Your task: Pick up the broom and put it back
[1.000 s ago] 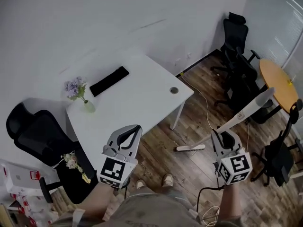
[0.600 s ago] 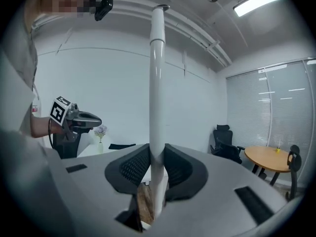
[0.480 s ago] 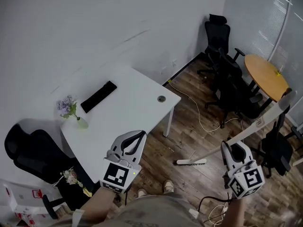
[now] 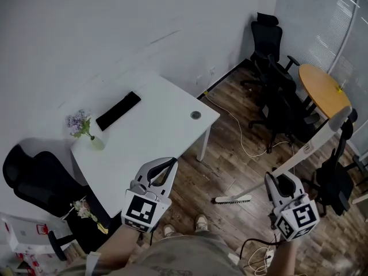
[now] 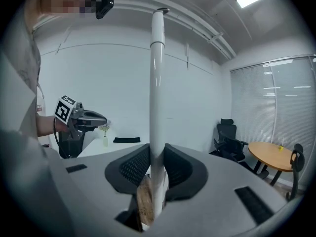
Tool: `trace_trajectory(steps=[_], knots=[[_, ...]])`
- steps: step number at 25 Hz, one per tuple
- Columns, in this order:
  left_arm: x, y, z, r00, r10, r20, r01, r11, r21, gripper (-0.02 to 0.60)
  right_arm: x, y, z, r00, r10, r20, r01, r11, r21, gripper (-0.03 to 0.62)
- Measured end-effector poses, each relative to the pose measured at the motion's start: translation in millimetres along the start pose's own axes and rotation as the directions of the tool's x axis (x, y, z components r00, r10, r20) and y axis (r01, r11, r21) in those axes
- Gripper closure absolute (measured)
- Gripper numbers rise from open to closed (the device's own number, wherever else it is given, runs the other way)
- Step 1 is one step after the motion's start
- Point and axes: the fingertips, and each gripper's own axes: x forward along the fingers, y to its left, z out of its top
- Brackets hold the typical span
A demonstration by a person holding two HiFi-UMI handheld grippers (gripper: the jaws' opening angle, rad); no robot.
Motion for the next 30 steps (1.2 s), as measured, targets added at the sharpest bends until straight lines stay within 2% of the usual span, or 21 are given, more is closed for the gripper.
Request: trace_trajectory(steps=[7, 11, 14, 19, 24, 30], knots=[[-11.0, 21.8, -22.4, 0.996, 0.073, -0.046, -0.075, 0.996, -0.038, 0.565, 33.8, 10.6, 0.4, 0.994, 0.104, -0.018, -0.105, 0.993, -0.048, 0.488], [-18.5, 28.4, -41.7, 0.986, 0.132, -0.097, -0.138, 0.988, -0.061, 0.565, 59.2, 18.1, -7.4, 0.975, 0.218, -0.027, -0.220, 0.973, -0.068, 0.488], [-24.6, 33.5, -59.7, 0.976, 0.167, -0.142, -0.179, 0.980, -0.081, 0.565, 84.3, 30.1, -17.7, 0.947, 0.317, -0.049, -0.320, 0.944, -0.087, 0.488], [-36.2, 40.0, -95.6, 0.951, 0.228, -0.210, -0.255, 0.960, -0.112, 0.565, 127.4, 57.8, -45.9, 0.900, 0.422, -0.112, -0.432, 0.896, -0.098, 0.488], [-54.3, 42.4, -139.4, 0.912, 0.284, -0.297, -0.341, 0.926, -0.163, 0.565, 164.1, 97.9, -85.0, 0.834, 0.520, -0.184, -0.545, 0.828, -0.133, 0.488], [-77.3, 45.7, -186.8, 0.859, 0.339, -0.385, -0.427, 0.887, -0.173, 0.565, 199.7, 143.0, -136.0, 0.756, 0.598, -0.268, -0.647, 0.745, -0.163, 0.488]])
